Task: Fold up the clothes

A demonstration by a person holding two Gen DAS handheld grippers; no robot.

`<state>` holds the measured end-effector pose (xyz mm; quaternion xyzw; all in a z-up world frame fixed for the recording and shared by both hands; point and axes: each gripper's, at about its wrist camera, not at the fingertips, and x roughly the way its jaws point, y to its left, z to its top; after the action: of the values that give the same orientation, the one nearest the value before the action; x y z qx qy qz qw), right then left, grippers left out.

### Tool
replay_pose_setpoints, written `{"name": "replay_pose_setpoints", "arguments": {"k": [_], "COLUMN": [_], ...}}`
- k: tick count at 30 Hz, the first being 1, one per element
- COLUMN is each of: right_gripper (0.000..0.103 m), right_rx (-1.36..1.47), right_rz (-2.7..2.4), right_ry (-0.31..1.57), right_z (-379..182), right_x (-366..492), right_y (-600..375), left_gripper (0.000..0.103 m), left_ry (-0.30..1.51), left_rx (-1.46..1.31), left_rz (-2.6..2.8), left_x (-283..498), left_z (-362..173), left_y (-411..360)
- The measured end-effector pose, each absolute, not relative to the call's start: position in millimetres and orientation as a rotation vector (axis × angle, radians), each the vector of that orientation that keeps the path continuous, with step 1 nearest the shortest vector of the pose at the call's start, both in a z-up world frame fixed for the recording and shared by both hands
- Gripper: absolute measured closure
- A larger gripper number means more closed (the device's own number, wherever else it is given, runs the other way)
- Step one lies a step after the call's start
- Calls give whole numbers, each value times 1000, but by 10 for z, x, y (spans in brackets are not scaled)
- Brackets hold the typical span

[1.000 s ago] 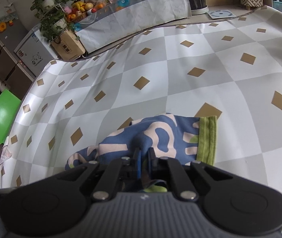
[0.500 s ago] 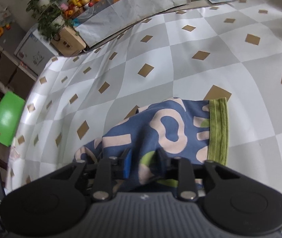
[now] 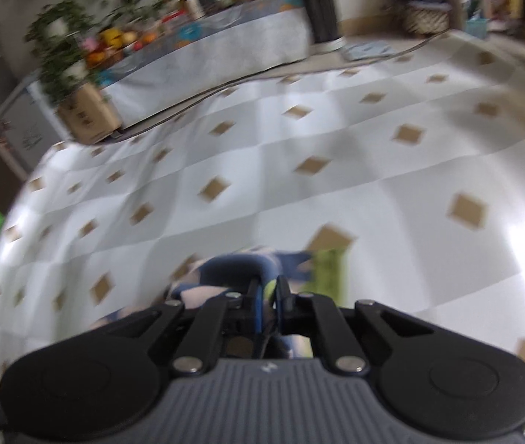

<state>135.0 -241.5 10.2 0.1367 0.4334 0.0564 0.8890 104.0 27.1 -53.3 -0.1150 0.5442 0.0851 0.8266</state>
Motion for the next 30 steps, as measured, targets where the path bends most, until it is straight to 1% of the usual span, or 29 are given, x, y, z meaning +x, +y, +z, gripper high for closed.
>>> {"name": "replay_pose_setpoints", "arguments": {"k": [6, 14, 15, 18, 19, 20, 21, 24, 28, 30], "right_gripper": [97, 96, 93, 90, 87, 79, 74, 70, 68, 64], "right_rx": [345, 408, 409, 403, 402, 404, 404, 406, 442, 443], "right_rz": [-95, -294, -297, -306, -305, -298, -284, -173, 37, 126], "right_ry": [899, 918, 920, 914, 904, 892, 881, 878, 920, 949], "right_z": [77, -33, -37, -26, -4, 27, 54, 76, 48, 28], "right_x": [1342, 1188, 1173, 1146, 1144, 1141, 1140, 1177, 1265, 1297], "right_y": [-2939, -3540, -3558, -3577, -3565, -3549, -3526, -3358, -3044, -2866], "left_gripper": [39, 39, 39, 39, 39, 39, 39, 39, 39, 39], "left_ry": [1168, 1124, 1122, 1112, 1108, 1105, 1103, 1106, 1111, 1114], "left_rx": [-248, -288, -289, -284, -287, -293, -299, -309, -294, -286], "left_rz": [267, 177, 161, 132, 125, 118, 112, 96, 78, 69], "left_x": [1036, 1050, 1052, 1058, 1061, 1065, 1069, 1075, 1063, 1057], "left_z": [-569, -477, -469, -451, -448, -446, -449, -466, -469, -471], "left_y": [398, 318, 291, 218, 204, 199, 192, 162, 108, 80]}}
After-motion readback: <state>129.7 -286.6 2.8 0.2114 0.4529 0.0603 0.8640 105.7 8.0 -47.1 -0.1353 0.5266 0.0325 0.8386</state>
